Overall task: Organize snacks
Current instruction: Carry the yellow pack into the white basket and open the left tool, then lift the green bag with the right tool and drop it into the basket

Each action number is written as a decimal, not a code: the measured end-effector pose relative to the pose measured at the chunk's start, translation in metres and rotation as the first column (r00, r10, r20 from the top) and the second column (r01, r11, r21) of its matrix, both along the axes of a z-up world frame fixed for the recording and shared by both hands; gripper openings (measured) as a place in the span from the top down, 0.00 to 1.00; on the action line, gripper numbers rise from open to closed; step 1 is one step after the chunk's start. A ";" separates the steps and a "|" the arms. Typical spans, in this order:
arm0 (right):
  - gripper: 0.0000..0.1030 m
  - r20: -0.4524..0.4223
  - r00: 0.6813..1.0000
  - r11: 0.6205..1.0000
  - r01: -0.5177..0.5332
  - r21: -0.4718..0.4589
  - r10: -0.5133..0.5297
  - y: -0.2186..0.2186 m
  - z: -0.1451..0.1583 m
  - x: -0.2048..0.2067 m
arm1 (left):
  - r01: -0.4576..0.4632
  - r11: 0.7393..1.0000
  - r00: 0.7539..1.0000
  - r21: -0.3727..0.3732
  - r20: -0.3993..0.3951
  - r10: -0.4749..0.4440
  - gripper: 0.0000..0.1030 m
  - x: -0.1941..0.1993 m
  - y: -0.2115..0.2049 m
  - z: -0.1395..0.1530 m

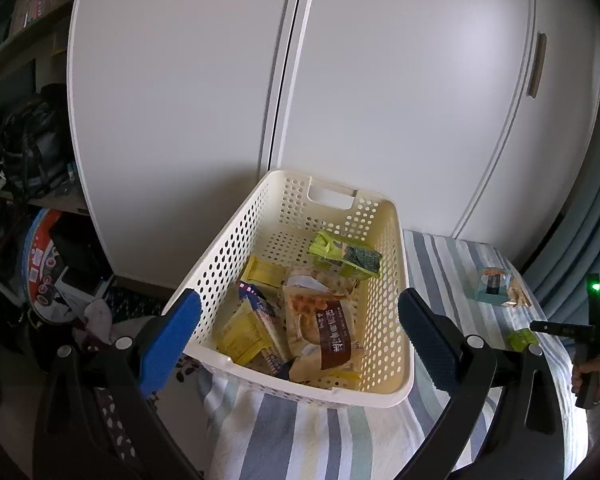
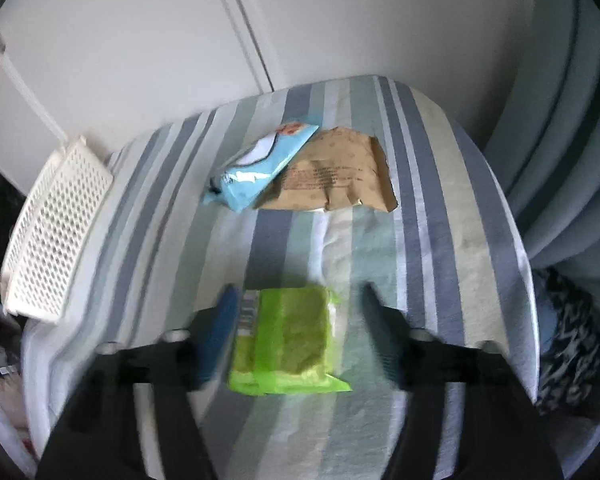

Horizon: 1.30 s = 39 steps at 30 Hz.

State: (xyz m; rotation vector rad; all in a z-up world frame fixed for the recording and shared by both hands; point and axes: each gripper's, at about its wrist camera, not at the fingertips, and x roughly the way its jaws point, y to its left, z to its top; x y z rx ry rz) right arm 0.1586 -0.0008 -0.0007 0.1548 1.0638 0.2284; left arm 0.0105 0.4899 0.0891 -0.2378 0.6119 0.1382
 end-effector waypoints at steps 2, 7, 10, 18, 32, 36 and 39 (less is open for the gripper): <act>0.30 -0.007 1.000 1.000 -0.011 -0.026 0.011 0.007 -0.001 0.002 | -0.004 1.000 1.000 0.003 0.004 0.004 0.03 -0.003 0.001 0.000; 0.28 -0.053 0.995 0.971 -0.096 -0.217 0.086 0.039 -0.017 0.004 | -0.011 1.000 1.000 0.003 0.010 0.011 0.03 -0.009 0.006 0.001; 0.28 -0.082 0.990 0.954 -0.129 -0.272 0.110 0.051 -0.027 0.005 | -0.015 1.000 1.000 0.000 0.015 0.015 0.03 -0.011 0.009 0.002; 0.45 -0.093 0.990 0.955 -0.131 -0.268 0.110 0.056 -0.031 0.003 | -0.033 0.999 0.999 0.023 0.023 0.032 0.03 -0.018 0.012 0.002; 0.45 0.128 0.921 0.930 -0.366 -0.044 0.369 0.190 0.072 -0.012 | -0.056 0.998 0.998 0.039 0.027 0.055 0.03 -0.024 0.018 0.001; 0.45 0.182 0.877 0.893 -0.449 -0.013 0.444 0.244 0.098 -0.015 | -0.063 0.996 0.998 0.059 0.028 0.061 0.03 -0.031 0.017 0.001; 0.45 0.209 0.847 0.867 -0.499 -0.003 0.488 0.283 0.111 -0.019 | -0.077 0.995 0.997 0.066 0.033 0.075 0.03 -0.038 0.019 0.003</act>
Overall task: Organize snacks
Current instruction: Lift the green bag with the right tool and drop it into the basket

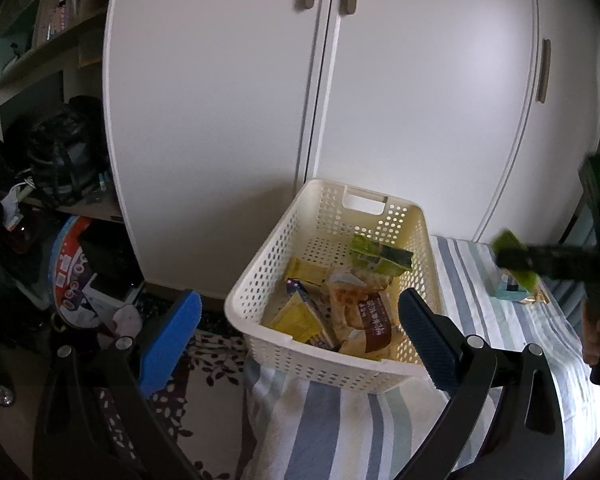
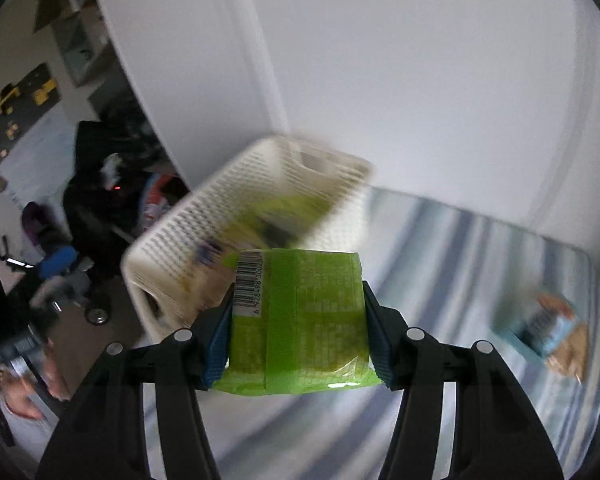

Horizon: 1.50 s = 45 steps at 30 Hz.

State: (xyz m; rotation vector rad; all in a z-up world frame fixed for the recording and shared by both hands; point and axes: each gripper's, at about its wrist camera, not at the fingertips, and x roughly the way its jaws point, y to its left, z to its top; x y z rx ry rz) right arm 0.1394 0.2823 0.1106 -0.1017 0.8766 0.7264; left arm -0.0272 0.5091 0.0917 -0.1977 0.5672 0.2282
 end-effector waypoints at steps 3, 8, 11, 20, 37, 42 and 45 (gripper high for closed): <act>0.45 0.011 0.999 0.999 -0.035 0.008 0.035 0.032 0.009 -0.006 | -0.011 1.000 1.000 0.002 0.005 0.011 0.03 -0.006 0.004 0.002; 0.37 -0.033 0.998 0.997 -0.059 0.051 0.061 0.074 0.005 -0.003 | -0.036 0.999 0.999 0.005 0.016 0.035 0.03 -0.014 0.011 0.006; 0.23 -0.022 0.998 0.996 -0.059 0.063 0.060 0.087 0.003 -0.001 | -0.042 0.999 0.999 0.004 0.017 0.042 0.03 -0.016 0.013 0.006; 0.24 -0.032 0.999 0.998 -0.035 0.054 0.036 0.072 -0.005 0.001 | -0.039 0.999 0.999 -0.004 0.016 0.039 0.03 -0.013 0.015 0.005; 0.23 -0.021 1.000 0.998 0.013 0.064 -0.012 0.036 -0.009 -0.005 | 0.005 0.999 1.000 0.050 0.006 -0.005 0.03 -0.002 -0.014 0.011; 0.23 -0.022 0.999 0.997 0.027 0.077 -0.026 0.024 -0.007 -0.008 | 0.018 0.997 1.000 0.070 0.004 -0.019 0.03 0.002 -0.023 0.014; 0.23 -0.017 0.999 0.996 0.037 0.075 -0.036 0.018 -0.007 -0.008 | 0.028 0.997 1.000 0.076 0.004 -0.028 0.03 0.004 -0.027 0.016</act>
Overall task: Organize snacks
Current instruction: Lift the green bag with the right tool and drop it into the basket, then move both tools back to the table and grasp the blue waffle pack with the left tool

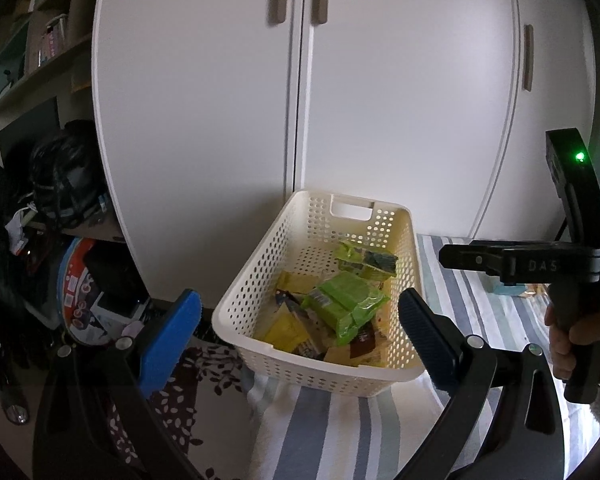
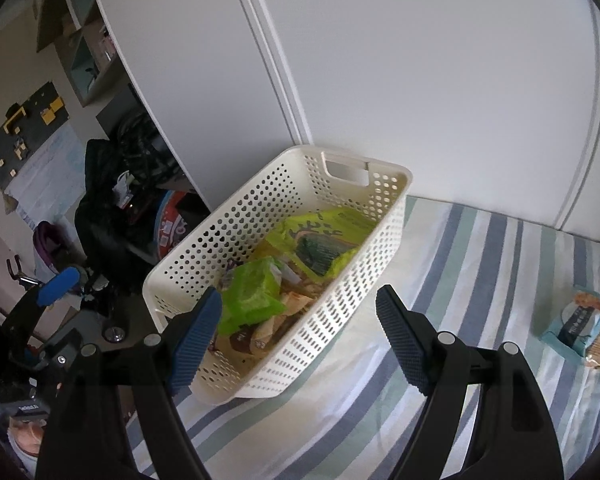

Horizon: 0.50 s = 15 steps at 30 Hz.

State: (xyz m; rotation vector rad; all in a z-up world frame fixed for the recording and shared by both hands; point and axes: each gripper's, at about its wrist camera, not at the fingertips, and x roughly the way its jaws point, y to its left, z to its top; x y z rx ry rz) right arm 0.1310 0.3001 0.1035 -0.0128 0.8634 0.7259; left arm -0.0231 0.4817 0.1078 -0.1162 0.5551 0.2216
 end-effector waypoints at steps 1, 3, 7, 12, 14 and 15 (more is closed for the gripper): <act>0.23 0.001 1.000 1.000 0.005 -0.001 -0.005 -0.002 0.000 0.000 | 0.002 1.000 1.000 0.003 0.000 -0.002 0.03 0.000 -0.002 0.000; 0.23 0.002 1.000 1.000 0.014 0.002 -0.014 -0.006 0.000 0.000 | 0.009 1.000 1.000 0.011 0.000 -0.009 0.03 0.002 -0.006 0.002; 0.22 0.001 0.999 0.999 0.032 0.010 -0.032 -0.018 -0.002 0.000 | 0.021 0.999 1.000 0.028 -0.004 -0.021 0.03 0.004 -0.013 0.004; 0.22 -0.012 0.998 0.998 0.068 0.004 -0.068 -0.035 -0.012 0.000 | 0.040 0.999 0.999 0.037 -0.014 -0.039 0.03 0.010 -0.022 0.004; 0.22 -0.019 0.997 0.997 0.081 -0.001 -0.081 -0.042 -0.017 0.001 | 0.049 0.998 0.999 0.039 -0.021 -0.049 0.03 0.014 -0.027 0.004; 0.22 -0.024 0.996 0.996 0.091 -0.004 -0.091 -0.047 -0.020 0.001 | 0.056 0.998 0.998 0.040 -0.024 -0.055 0.03 0.016 -0.030 0.004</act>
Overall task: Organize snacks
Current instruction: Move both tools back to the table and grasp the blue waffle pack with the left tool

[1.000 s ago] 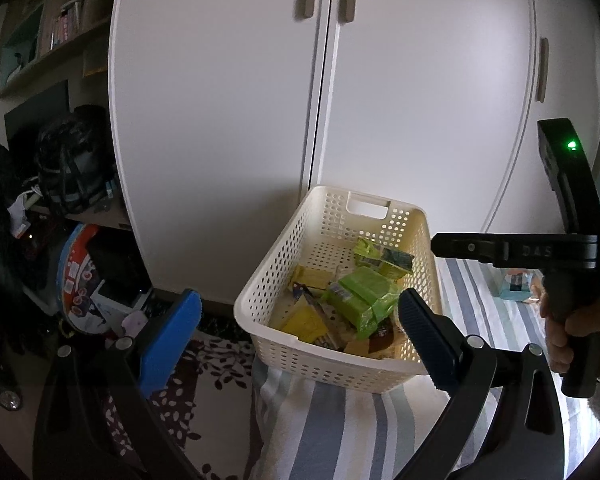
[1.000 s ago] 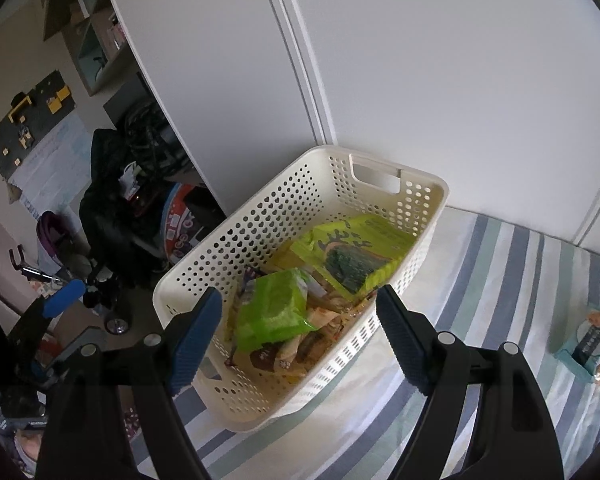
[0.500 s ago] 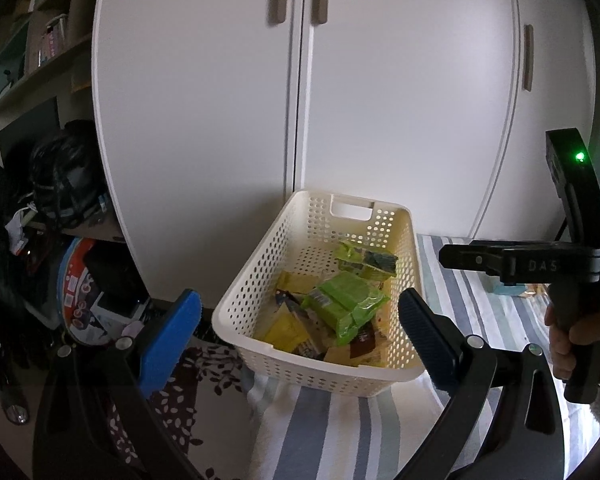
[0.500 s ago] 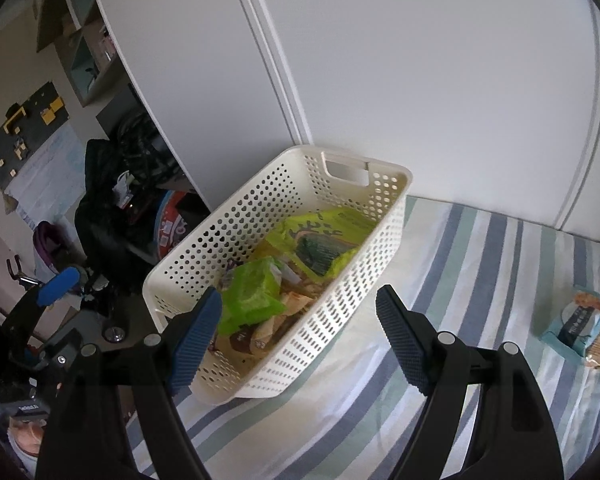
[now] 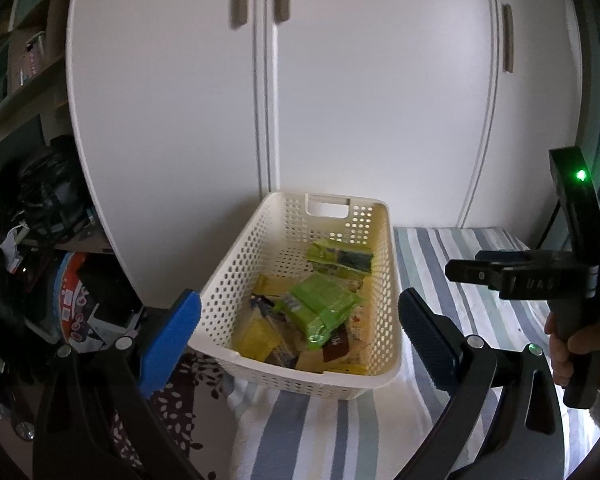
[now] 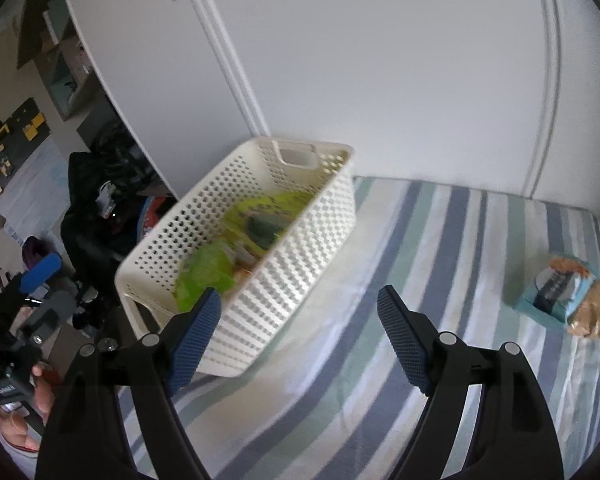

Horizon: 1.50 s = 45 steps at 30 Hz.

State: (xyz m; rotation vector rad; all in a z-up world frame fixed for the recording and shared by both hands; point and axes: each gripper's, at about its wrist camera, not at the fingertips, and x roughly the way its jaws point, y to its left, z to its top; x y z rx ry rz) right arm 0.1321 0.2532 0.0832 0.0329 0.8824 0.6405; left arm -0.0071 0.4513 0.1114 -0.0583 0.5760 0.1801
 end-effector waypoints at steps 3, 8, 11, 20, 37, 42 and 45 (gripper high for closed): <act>0.22 -0.017 0.999 0.999 0.034 -0.002 -0.034 -0.015 -0.007 0.004 | 0.025 1.000 1.000 0.009 -0.006 -0.025 0.03 0.006 -0.010 0.000; 0.22 -0.039 0.993 0.994 0.109 0.000 -0.109 -0.051 -0.017 0.011 | 0.071 0.997 0.997 0.020 -0.015 -0.071 0.03 0.018 -0.030 0.001; 0.22 -0.048 0.984 0.986 0.170 -0.002 -0.169 -0.079 -0.025 0.012 | 0.103 0.995 0.994 0.011 -0.023 -0.103 0.03 0.026 -0.042 -0.001; 0.22 -0.106 0.932 0.937 0.349 -0.006 -0.347 -0.168 -0.052 0.011 | 0.231 0.973 0.971 -0.026 -0.066 -0.232 0.03 0.056 -0.095 -0.010; 0.22 -0.176 0.823 0.833 0.553 0.032 -0.540 -0.275 -0.080 0.013 | 0.419 0.890 0.873 -0.179 -0.189 -0.449 0.03 0.149 -0.196 -0.057; 0.22 -0.185 0.812 0.822 0.568 0.035 -0.553 -0.279 -0.091 0.017 | 0.445 0.870 0.847 -0.213 -0.215 -0.486 0.03 0.187 -0.216 -0.075; 0.22 -0.189 0.811 0.821 0.570 0.036 -0.554 -0.279 -0.097 0.019 | 0.465 0.857 0.828 -0.223 -0.233 -0.510 0.03 0.207 -0.228 -0.086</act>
